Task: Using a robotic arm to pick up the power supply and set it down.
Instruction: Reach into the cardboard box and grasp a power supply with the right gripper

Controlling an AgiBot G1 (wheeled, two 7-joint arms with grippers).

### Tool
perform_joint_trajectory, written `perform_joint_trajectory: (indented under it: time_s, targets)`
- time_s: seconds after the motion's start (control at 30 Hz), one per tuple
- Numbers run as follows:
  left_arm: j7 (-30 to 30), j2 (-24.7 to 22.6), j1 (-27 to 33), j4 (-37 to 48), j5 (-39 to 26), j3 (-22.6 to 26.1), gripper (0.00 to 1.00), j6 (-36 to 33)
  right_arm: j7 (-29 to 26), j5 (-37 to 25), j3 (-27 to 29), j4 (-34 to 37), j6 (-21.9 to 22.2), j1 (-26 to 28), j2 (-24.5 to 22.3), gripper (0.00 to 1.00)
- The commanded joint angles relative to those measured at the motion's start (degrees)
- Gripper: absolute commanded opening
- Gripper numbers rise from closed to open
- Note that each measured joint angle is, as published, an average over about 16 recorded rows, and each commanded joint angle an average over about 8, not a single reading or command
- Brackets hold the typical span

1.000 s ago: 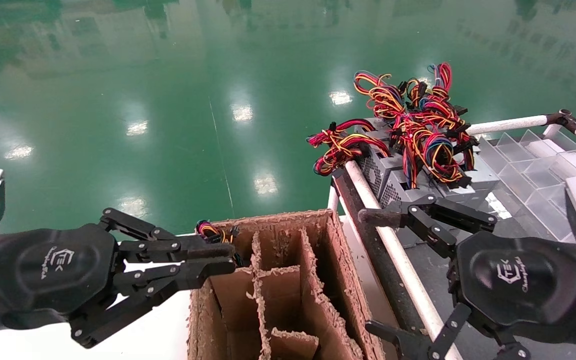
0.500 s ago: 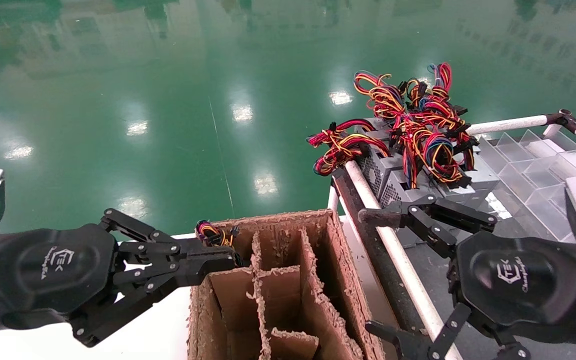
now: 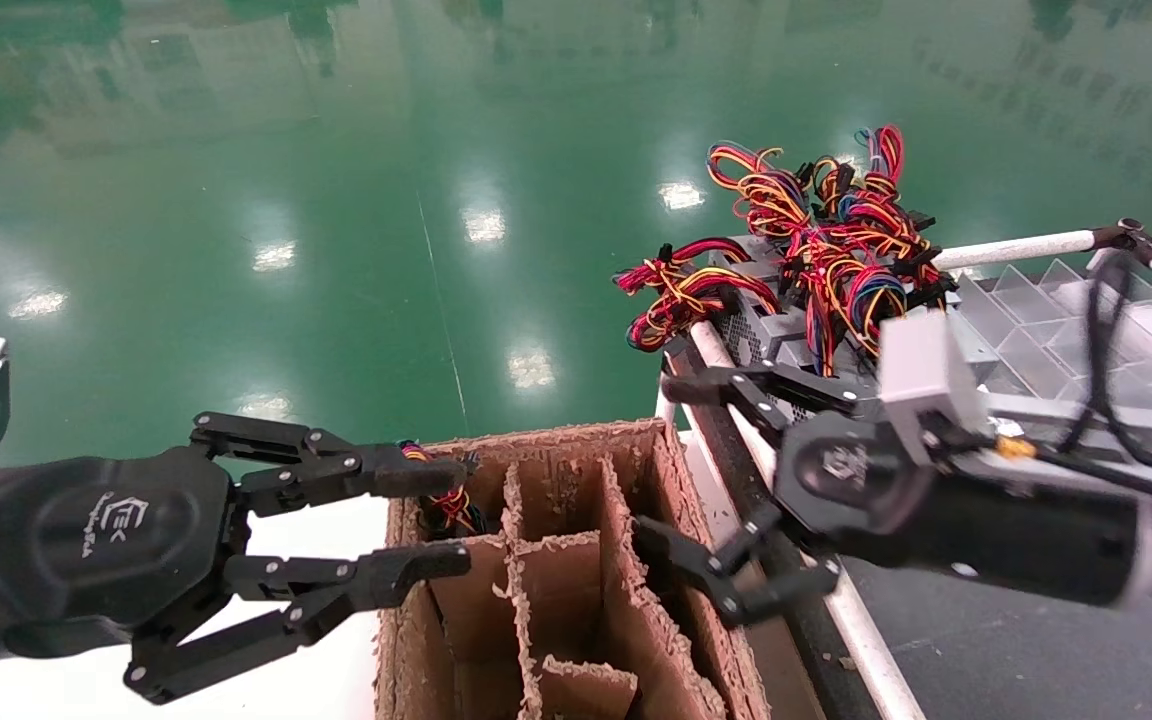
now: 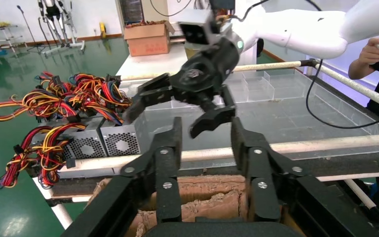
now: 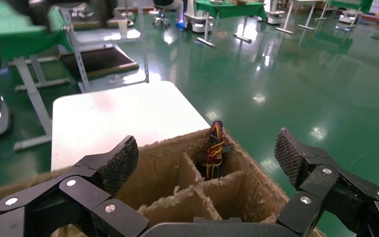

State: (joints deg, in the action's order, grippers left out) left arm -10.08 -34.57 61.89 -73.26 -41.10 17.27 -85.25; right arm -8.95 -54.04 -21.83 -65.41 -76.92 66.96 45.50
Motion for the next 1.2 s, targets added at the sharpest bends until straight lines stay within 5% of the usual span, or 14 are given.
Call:
perform_joint_trajectory:
  time_s: [0.03, 0.43, 0.9, 1.2]
  targets:
    - [0.00, 0.00, 0.00, 0.00, 0.00, 0.01, 1.00, 0.00, -0.24, -0.68, -0.70, 1.83, 0.26, 0.98, 1.49, 1.00]
    - [0.02, 0.02, 0.00, 0.01, 0.00, 0.02, 1.00, 0.02, -1.41, -7.14, -5.66, 13.75, -0.02, 10.29, 9.84, 1.00]
    - [0.03, 0.02, 0.00, 0.04, -0.01, 0.04, 1.00, 0.02, -0.94, -8.18, -6.21, 15.03, 0.76, 10.53, 10.89, 1.00]
    - [0.05, 0.02, 0.02, 0.06, 0.00, 0.07, 1.00, 0.01, -0.78, -13.09, -9.44, 25.19, 5.59, 13.30, 18.82, 1.00]
